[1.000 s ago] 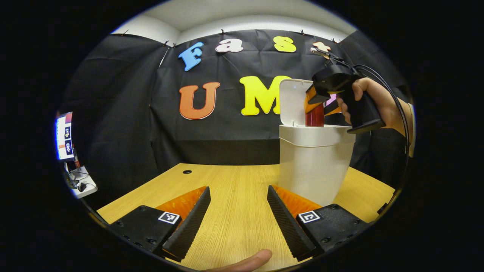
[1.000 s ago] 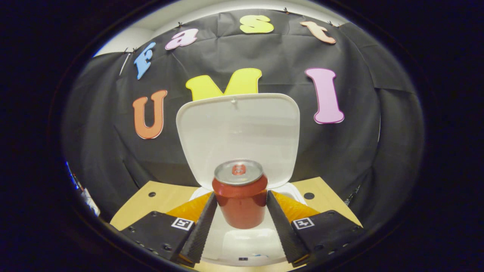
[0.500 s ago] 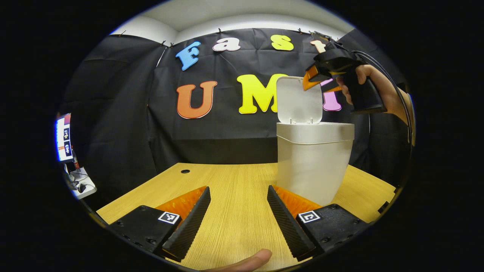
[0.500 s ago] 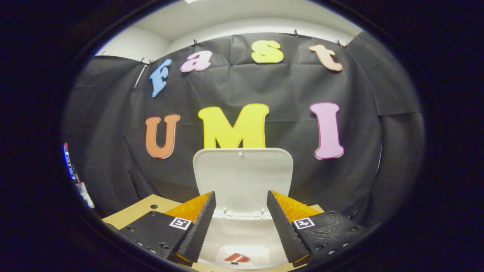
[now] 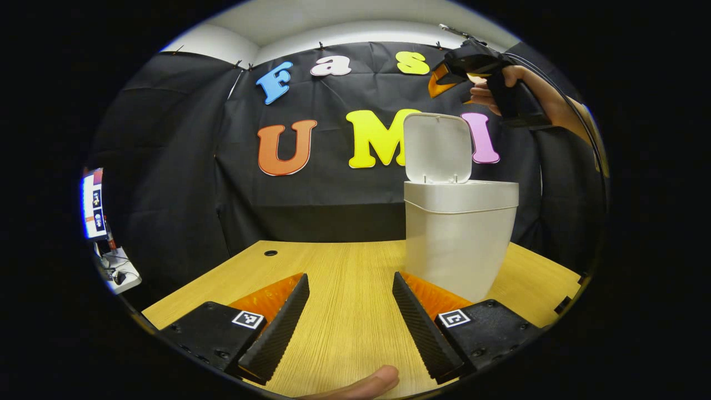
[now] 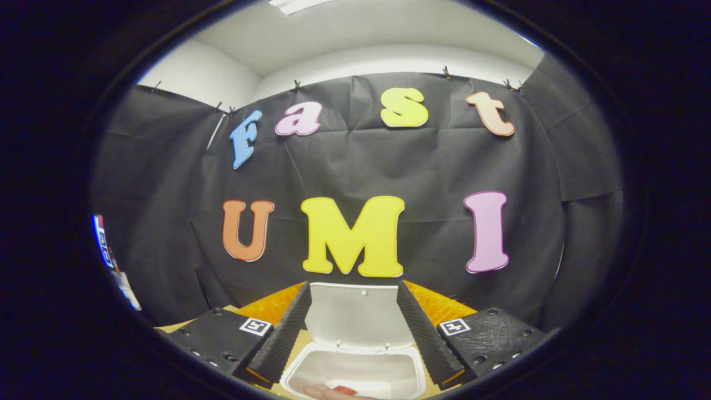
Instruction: Press the lid of the desktop garbage bin to open it, pick up the crumpled paper on the desktop and throw it into the bin, then pick up the pop can on the desktop and drop it into the bin, and finally close the garbage bin lid.
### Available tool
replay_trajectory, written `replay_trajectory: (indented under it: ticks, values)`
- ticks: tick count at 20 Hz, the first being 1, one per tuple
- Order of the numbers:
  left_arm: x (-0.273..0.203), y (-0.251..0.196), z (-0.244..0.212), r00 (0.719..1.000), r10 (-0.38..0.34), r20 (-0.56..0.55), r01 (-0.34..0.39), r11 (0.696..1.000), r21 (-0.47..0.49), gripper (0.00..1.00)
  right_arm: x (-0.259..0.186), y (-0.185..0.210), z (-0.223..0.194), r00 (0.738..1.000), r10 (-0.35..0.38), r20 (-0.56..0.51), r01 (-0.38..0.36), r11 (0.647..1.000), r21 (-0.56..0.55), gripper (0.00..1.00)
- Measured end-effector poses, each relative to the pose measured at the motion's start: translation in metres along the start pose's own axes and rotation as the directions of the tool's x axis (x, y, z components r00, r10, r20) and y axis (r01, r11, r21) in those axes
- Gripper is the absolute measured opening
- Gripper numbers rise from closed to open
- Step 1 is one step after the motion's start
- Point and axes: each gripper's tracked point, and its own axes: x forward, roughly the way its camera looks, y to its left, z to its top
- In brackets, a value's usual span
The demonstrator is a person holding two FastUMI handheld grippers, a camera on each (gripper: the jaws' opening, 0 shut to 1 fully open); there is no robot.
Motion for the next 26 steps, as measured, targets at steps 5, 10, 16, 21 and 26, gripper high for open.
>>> replay_trajectory:
  ticks: [5, 10, 16, 21, 26]
  values:
    - [0.0, -0.003, 0.001, 1.0, -0.01, 0.006, 0.01, 1.0, 0.008, 0.98, 0.046, -0.006, 0.003, 0.998, -0.063, 0.012, 0.063, 0.998, 0.012, 0.94]
    - [0.0, -0.009, 0.004, 1.0, -0.024, 0.017, 0.024, 1.0, 0.009, 0.98, 0.085, -0.02, -0.015, 0.992, -0.119, -0.043, 0.119, 0.993, 0.013, 0.94]
    - [0.001, -0.009, 0.001, 1.0, -0.027, 0.013, 0.026, 1.0, 0.013, 0.98, 0.077, -0.019, -0.027, 0.988, -0.107, -0.11, 0.11, 0.994, 0.019, 0.94]
    - [0.0, -0.012, 0.002, 0.999, -0.046, 0.013, 0.046, 0.999, -0.008, 0.98, 0.047, -0.018, -0.032, 0.987, -0.08, -0.143, 0.077, 0.997, -0.026, 0.94]
    - [-0.003, -0.016, 0.004, 0.998, -0.064, 0.014, 0.065, 0.997, -0.031, 0.98, 0.02, -0.013, -0.057, 0.961, -0.055, -0.272, 0.057, 0.998, 0.0, 0.94]
